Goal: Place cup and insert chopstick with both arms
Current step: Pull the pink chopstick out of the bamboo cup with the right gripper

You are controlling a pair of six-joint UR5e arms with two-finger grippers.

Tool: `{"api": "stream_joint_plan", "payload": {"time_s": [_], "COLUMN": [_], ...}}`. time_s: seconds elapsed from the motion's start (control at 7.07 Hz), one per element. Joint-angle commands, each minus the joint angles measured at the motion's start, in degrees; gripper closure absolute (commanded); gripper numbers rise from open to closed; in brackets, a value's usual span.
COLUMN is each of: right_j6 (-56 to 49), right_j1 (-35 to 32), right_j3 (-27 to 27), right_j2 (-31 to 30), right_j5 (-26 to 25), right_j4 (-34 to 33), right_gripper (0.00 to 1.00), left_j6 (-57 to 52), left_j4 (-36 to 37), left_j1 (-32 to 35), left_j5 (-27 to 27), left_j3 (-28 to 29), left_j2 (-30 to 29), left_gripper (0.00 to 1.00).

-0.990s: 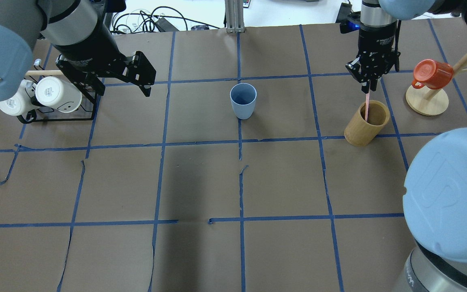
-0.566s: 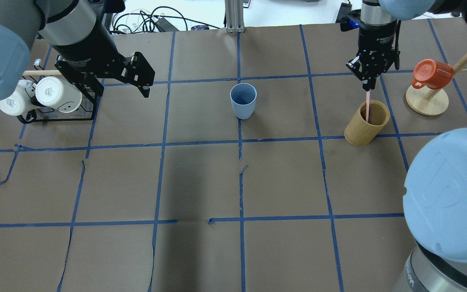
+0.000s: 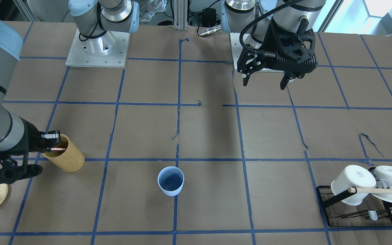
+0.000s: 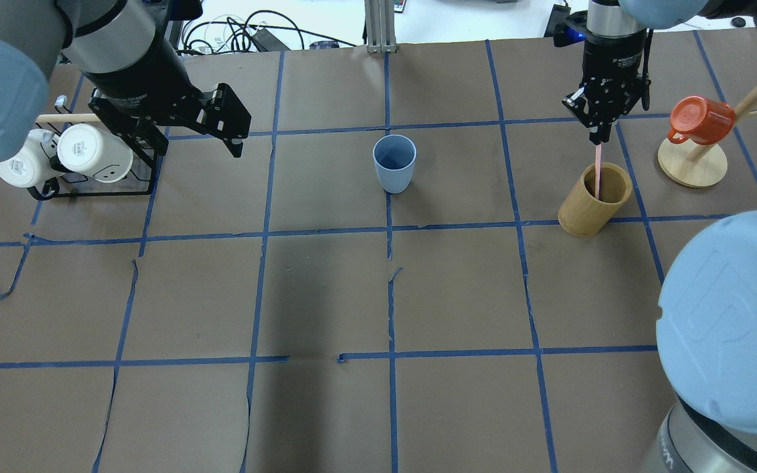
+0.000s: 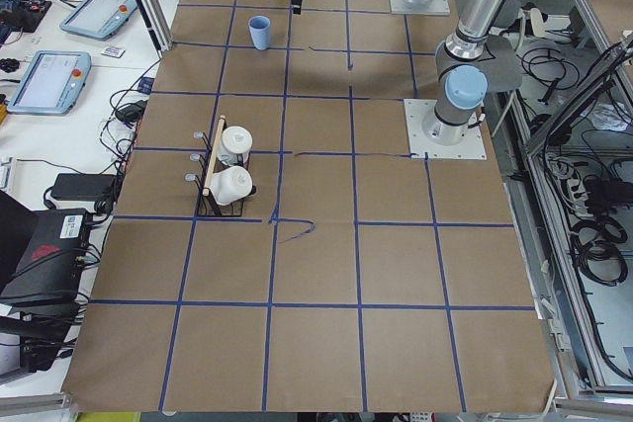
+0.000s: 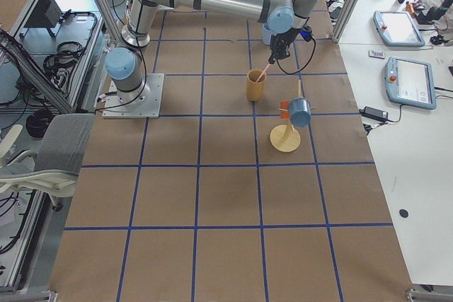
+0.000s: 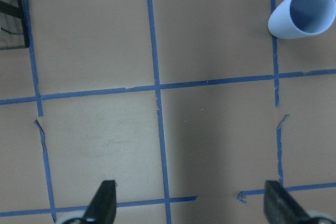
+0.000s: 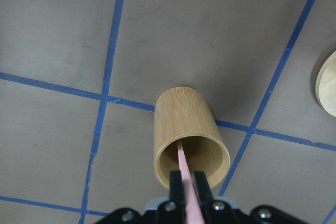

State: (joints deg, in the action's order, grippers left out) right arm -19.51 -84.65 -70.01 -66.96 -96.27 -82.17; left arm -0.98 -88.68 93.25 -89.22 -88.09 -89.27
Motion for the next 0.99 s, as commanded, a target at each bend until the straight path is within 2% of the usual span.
{"api": "stream_joint_plan", "payload": {"time_s": [0.0,0.14,0.42,0.57,0.85], "right_j6": [-0.2,-0.2,2.5,4.8,15.8], "right_j1": [-0.8,-3.5,-7.3,-8.9,-14.6], "right_j3": [0.6,3.5,6.7,6.5,6.5], "right_j2": [-8.2,-10.5,-10.5,-9.5,-5.8], "right_j5": [1.7,1.7,9.4,12.0,12.2], "right_j4": [0.3,0.3,-0.9,-4.7,-12.0], "right_gripper": [1.00,1.00,1.00,1.00,1.00], "left_j6": [0.1,0.1,0.1,0.2,0.1], "left_j4": [-0.2,-0.1,-0.1,-0.1,-0.1], "left_j1": [0.0,0.0,0.0,0.0,0.0], "left_j5": [0.1,0.3,0.1,0.2,0.3], "left_j3": [-0.1,-0.2,-0.2,-0.2,-0.2], "left_j2": [0.2,0.2,0.2,0.2,0.2], "left_gripper": [0.00,0.00,0.00,0.00,0.00]}}
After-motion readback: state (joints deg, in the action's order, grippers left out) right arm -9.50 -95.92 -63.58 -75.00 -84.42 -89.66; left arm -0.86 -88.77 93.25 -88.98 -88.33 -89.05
